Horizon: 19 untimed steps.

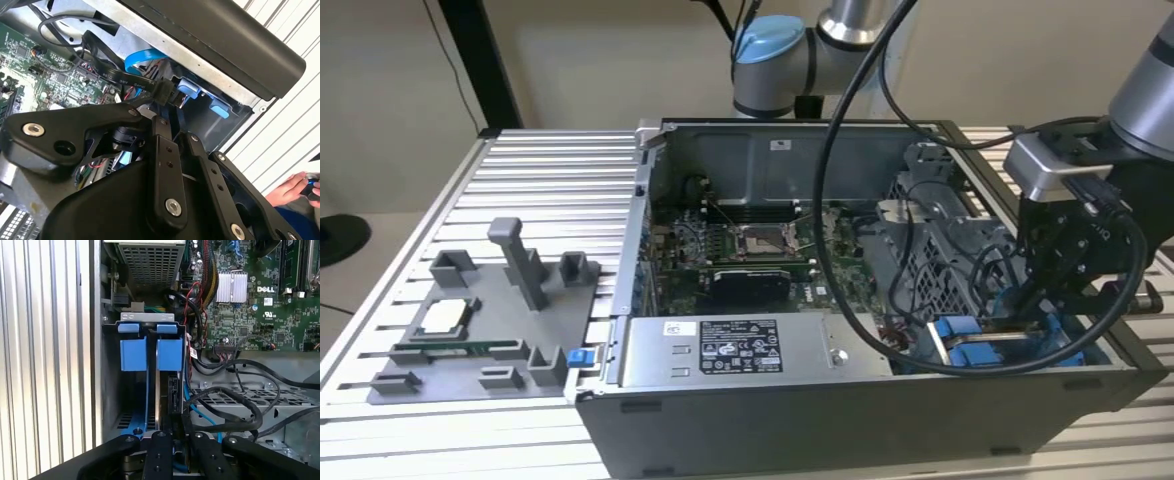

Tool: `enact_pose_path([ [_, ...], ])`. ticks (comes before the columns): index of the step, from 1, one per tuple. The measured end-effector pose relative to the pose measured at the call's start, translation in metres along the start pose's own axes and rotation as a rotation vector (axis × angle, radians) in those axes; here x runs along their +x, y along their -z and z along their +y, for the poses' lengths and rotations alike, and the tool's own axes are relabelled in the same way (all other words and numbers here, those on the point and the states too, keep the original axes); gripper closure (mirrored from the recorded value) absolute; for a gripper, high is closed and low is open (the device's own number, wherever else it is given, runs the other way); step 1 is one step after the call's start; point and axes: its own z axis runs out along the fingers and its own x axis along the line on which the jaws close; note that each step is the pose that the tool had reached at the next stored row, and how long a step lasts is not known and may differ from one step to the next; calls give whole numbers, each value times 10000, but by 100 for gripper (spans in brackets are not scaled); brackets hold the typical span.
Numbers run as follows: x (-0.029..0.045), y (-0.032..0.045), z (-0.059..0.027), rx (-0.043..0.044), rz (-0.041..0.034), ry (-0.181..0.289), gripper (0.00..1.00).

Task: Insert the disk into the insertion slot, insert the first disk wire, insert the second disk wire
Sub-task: 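Insert the first disk wire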

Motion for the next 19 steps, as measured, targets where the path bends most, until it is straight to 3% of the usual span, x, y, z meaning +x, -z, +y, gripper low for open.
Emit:
enact_pose_path([
  [12,0,-12,-9,-2,-67,166,100],
  [19,0,-21,-8,-3,-43,166,100],
])
